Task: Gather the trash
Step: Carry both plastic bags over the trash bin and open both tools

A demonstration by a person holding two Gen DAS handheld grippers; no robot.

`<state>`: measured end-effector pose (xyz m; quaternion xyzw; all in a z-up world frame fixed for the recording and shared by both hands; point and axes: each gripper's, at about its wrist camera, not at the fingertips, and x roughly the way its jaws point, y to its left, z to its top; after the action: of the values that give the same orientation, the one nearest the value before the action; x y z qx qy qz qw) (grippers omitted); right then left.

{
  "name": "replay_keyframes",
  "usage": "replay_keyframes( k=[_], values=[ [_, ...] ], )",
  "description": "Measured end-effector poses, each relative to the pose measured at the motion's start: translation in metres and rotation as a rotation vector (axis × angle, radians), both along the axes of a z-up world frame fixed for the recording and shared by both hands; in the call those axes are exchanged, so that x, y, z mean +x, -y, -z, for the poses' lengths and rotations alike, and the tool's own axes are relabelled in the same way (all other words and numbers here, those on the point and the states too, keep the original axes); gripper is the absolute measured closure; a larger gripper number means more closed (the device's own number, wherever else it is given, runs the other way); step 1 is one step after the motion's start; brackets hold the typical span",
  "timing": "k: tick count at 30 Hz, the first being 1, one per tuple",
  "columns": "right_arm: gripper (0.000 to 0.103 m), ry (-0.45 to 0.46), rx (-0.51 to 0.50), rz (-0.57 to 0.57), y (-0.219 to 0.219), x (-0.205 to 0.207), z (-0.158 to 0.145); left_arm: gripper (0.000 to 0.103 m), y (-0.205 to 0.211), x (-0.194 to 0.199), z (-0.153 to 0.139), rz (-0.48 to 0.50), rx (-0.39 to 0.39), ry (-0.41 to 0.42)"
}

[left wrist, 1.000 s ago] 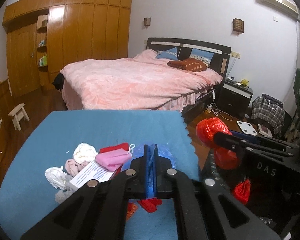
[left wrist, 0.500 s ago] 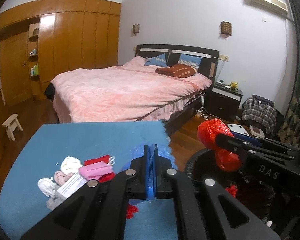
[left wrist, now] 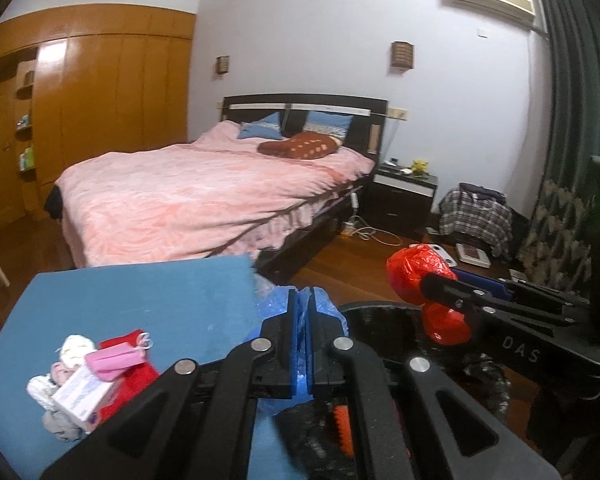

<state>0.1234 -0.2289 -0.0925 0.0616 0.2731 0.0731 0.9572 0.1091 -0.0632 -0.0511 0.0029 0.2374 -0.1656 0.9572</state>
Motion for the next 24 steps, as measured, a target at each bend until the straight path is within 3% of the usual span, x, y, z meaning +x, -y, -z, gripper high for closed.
replay_keyframes(
  k=[11, 21, 22, 23, 24],
  values=[
    [0.073, -0.032, -0.017, 0.117, 0.052, -0.014, 0.016, 0.100, 0.060, -0.001, 0.009, 0.118, 0.006, -0.025],
    [0.070, -0.079, -0.027, 0.186, 0.079, -0.022, 0.035, 0.100, 0.089, 0.007, 0.030, 0.180, 0.038, -0.078],
    [0.062, -0.082, -0.028, 0.191, 0.080, -0.023, 0.037, 0.098, 0.090, 0.008, 0.031, 0.181, 0.035, -0.085],
    [0.058, -0.081, -0.028, 0.201, 0.081, -0.024, 0.038, 0.085, 0.090, 0.009, 0.032, 0.187, 0.030, -0.094],
    [0.053, -0.080, -0.026, 0.205, 0.082, -0.024, 0.038, 0.062, 0.089, 0.010, 0.034, 0.187, 0.027, -0.103]
  ],
)
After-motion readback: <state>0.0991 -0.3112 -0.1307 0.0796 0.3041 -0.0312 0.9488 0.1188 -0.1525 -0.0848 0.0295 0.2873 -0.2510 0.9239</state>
